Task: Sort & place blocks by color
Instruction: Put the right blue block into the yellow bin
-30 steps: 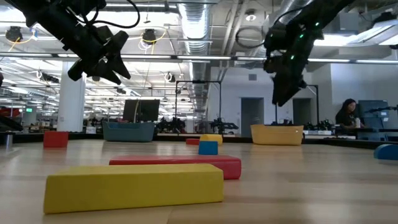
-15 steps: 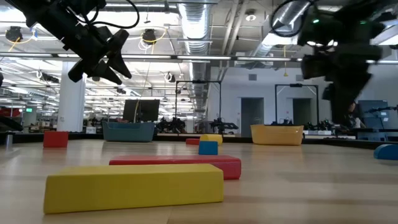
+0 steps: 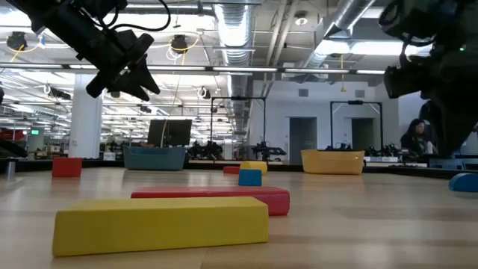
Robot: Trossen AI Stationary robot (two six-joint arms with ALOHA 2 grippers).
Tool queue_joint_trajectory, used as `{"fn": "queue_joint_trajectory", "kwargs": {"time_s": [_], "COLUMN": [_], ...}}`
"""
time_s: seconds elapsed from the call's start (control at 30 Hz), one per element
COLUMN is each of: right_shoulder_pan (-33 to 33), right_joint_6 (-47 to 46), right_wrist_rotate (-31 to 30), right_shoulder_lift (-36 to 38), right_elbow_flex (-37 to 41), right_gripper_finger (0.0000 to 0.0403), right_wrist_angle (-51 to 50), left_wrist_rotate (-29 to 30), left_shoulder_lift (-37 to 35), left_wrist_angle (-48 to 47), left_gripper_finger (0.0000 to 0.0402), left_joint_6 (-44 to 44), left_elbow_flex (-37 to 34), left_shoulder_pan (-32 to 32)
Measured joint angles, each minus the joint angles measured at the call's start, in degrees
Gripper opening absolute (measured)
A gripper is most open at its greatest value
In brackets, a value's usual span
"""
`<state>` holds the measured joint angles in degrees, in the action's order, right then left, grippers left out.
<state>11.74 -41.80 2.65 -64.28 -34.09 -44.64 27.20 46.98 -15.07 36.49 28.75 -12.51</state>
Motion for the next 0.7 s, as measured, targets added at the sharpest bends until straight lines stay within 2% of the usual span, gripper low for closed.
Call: {"fn": "queue_joint_trajectory", "kwargs": {"time_s": [0.3, 0.57, 0.7], "right_shoulder_pan": [0.6, 0.4, -0.3], "right_joint_6": [-4.7, -3.9, -2.8], "right_wrist_rotate": [1.1, 3.0, 3.5], "right_shoulder_lift": [-8.9, -15.2, -16.5], "right_elbow_flex": [-0.1, -0.2, -0.3], "right_gripper_finger": [0.022, 0.0219, 0.0203], "right_wrist_angle": [-0.2, 1.3, 1.7], "left_wrist_rotate": [-1.3, -0.4, -0.5], "left_shoulder_lift": [0.0, 0.0, 0.0], "left_wrist_angle": [0.0, 0.0, 0.0], "left_gripper_finger": [0.0163, 0.0163, 0.0163], "left_joint_6": [-4.9, -6.1, -5.6], "left_elbow_flex": [0.0, 0.0, 0.0], "left_shoulder_pan": [0.0, 0.0, 0.0]}}
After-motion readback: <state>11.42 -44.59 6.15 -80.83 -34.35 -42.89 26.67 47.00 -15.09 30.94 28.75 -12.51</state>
